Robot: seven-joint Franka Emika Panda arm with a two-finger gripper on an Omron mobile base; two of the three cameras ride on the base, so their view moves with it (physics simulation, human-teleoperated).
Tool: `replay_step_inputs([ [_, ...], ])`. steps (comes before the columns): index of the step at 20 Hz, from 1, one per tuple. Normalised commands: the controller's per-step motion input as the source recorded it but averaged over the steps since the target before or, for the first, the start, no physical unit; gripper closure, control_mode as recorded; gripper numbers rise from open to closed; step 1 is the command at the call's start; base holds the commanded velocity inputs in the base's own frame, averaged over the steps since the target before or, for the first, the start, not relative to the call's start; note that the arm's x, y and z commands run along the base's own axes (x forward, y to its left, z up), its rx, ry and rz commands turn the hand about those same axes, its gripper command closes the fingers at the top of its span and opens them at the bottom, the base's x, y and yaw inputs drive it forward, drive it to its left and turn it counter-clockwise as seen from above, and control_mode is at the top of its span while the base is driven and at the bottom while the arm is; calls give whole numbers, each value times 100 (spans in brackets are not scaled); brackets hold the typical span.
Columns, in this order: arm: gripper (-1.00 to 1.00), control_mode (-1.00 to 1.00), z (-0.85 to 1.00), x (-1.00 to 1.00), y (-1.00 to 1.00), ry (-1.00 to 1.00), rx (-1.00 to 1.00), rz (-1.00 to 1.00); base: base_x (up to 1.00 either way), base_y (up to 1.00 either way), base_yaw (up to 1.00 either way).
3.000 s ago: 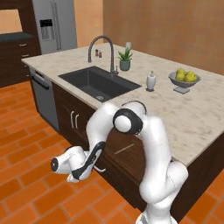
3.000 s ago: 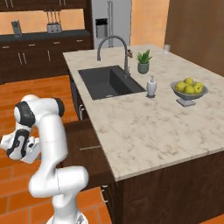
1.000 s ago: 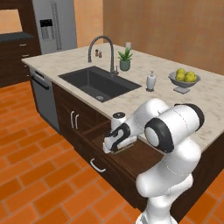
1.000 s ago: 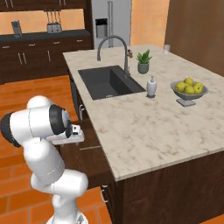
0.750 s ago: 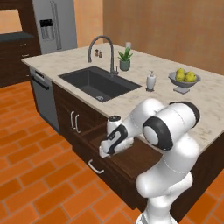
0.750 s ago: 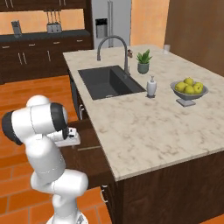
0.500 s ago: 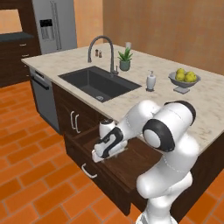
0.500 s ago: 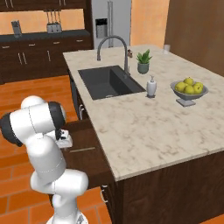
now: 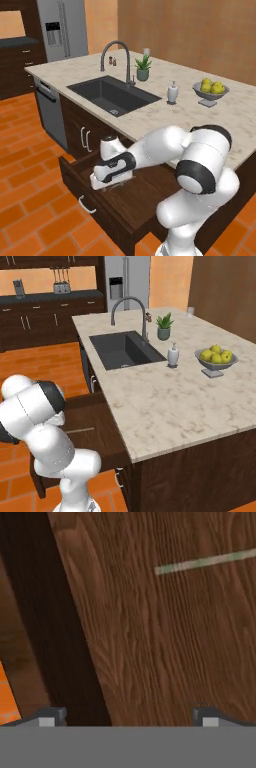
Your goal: Take a straw from the drawer in front and place it inside the glass cup on the dining counter.
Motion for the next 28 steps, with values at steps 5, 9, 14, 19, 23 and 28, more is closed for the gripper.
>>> replay_step_inputs([
  [5, -100, -100, 30, 28, -73, 0, 0, -35, 0, 0, 0],
  [9, -100, -100, -2, 63, -41, 0, 0, -38, 0, 0, 0],
  [14, -100, -100, -13, 65, -2, 0, 0, -35, 0, 0, 0],
  [19, -100, -100, -33, 54, 0, 0, 0, -28, 0, 0, 0],
  [23, -100, -100, -42, 38, 0, 0, 0, -23, 0, 0, 0],
  [28, -100, -100, -37, 43, -1, 0, 0, -18, 0, 0, 0],
])
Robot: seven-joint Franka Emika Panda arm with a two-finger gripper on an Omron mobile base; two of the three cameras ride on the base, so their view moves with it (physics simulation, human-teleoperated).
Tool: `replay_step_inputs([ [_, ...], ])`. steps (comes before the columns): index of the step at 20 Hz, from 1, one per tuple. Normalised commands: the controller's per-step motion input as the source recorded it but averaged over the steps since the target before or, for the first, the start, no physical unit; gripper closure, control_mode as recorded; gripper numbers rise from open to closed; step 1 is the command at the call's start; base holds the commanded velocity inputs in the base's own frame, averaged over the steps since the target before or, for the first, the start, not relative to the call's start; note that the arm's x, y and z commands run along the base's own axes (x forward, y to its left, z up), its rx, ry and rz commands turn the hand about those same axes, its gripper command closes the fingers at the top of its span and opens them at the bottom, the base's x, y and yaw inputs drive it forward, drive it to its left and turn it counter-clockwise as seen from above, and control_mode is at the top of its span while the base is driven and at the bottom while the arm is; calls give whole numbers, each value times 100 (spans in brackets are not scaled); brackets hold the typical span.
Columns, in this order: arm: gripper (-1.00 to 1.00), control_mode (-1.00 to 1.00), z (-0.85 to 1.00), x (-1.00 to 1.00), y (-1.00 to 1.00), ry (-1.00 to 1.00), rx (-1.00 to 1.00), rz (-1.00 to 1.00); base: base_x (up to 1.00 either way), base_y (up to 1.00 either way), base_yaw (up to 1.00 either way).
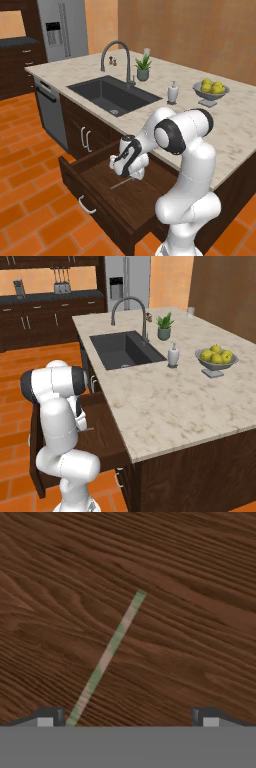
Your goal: Take a straw from the drawer in front and place it inside the glass cup on the dining counter.
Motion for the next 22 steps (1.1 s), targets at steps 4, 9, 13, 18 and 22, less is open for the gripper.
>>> replay_step_inputs([
  [4, -100, -100, -33, 28, -2, 0, 0, -12, 0, 0, 0],
  [9, -100, -100, -31, 14, -9, 0, 0, -10, 0, 0, 0],
  [13, -100, -100, -27, 9, -23, 0, 0, -10, 0, 0, 0],
  [18, -100, -100, -22, 25, -11, 1, 0, -9, 0, 0, 0],
  [22, -100, -100, -6, 39, 0, 6, 0, -8, 0, 0, 0],
])
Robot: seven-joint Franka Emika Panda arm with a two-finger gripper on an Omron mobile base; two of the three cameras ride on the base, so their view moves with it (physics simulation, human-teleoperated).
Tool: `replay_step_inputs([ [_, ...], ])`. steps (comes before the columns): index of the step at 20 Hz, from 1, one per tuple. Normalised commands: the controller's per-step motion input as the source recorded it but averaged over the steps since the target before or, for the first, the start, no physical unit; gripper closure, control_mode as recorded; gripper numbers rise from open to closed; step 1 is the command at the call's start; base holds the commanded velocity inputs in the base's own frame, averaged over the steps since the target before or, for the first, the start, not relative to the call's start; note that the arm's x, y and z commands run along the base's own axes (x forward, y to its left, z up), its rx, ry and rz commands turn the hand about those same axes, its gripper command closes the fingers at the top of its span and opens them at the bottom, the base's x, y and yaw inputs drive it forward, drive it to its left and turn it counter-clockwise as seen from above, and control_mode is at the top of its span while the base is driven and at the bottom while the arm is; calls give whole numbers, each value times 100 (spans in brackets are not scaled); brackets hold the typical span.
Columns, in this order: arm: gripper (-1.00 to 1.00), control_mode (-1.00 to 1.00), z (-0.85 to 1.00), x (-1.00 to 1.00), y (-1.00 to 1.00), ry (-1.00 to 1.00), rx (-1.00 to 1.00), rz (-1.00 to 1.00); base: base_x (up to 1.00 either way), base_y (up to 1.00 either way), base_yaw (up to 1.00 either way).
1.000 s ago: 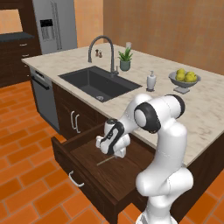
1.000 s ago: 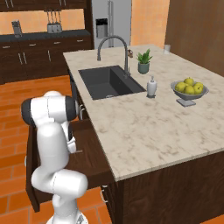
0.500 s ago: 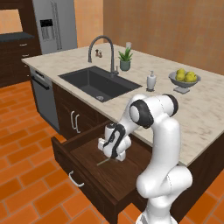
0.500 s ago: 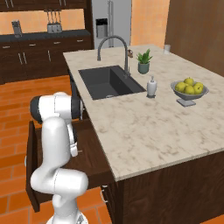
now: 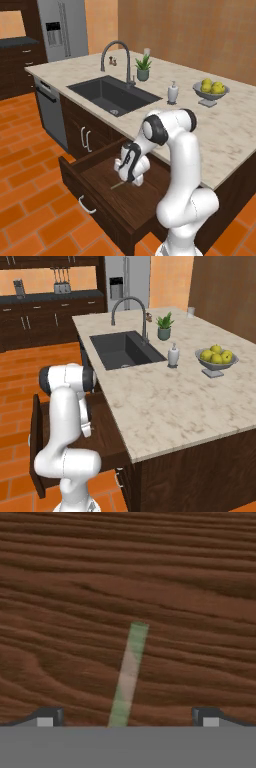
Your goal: Take a straw from the drawer in front and place it inside the glass cup on the dining counter.
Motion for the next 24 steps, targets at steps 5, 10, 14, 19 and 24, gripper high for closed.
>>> replay_step_inputs([
  [5, -100, -100, -23, 9, 0, 6, 0, -7, 0, 0, 0],
  [10, 100, -100, -45, -11, 0, 0, 0, -5, 0, 0, 0],
  [14, 100, -100, -59, -46, -6, -6, 0, -3, 0, 0, 0],
  [19, 100, -100, -45, -34, -2, -6, 0, -5, 0, 0, 0],
  [24, 100, -100, -13, -10, -2, -3, 0, -6, 0, 0, 0],
])
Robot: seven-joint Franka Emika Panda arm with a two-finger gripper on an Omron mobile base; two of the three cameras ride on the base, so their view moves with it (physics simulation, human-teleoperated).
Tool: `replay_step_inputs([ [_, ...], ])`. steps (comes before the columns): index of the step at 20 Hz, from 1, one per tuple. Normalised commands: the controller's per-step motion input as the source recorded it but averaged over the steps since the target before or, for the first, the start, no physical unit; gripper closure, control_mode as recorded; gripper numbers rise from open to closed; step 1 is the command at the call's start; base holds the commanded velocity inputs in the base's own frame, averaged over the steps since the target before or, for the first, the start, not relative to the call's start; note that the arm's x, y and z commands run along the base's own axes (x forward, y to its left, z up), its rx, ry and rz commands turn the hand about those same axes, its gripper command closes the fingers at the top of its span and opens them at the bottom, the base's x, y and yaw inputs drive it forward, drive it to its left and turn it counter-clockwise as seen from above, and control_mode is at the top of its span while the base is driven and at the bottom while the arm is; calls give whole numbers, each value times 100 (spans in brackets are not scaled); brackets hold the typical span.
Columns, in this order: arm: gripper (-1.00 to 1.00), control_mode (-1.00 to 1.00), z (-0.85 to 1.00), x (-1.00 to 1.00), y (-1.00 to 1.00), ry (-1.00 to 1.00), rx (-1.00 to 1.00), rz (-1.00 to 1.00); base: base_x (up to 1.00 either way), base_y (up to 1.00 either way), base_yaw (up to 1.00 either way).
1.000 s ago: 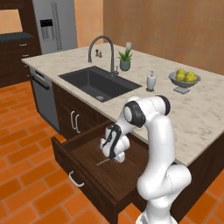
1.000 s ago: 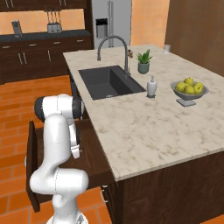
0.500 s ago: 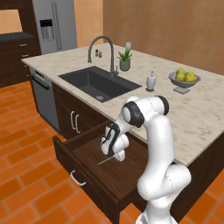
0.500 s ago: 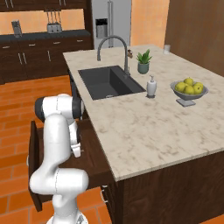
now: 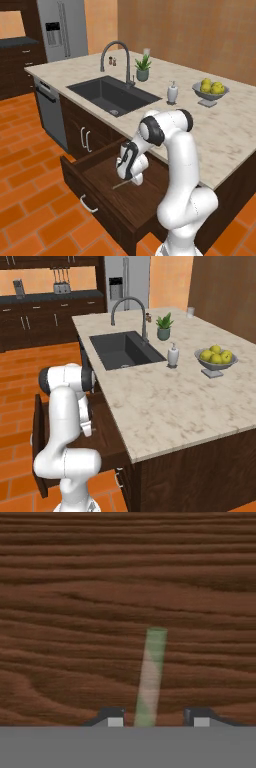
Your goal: Take a straw from the drawer in front and place it inside the glass cup on the dining counter.
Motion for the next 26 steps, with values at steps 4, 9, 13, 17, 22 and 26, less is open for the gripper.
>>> replay_step_inputs([
  [4, 100, -100, 0, 0, 0, 0, 1, -4, 0, 0, 0],
  [9, 100, -100, 48, -8, 0, 0, 4, 0, 0, 0, 0],
  [13, 100, -100, 100, -29, 0, 0, 12, 3, 0, 0, 0],
  [17, 100, -100, 100, -28, 0, 0, 11, 9, 0, 0, 0],
  [22, 100, -100, 100, -18, 0, 0, 2, 14, 0, 0, 0],
  [26, 100, -100, 100, -35, 0, 0, -1, 14, 0, 0, 0],
])
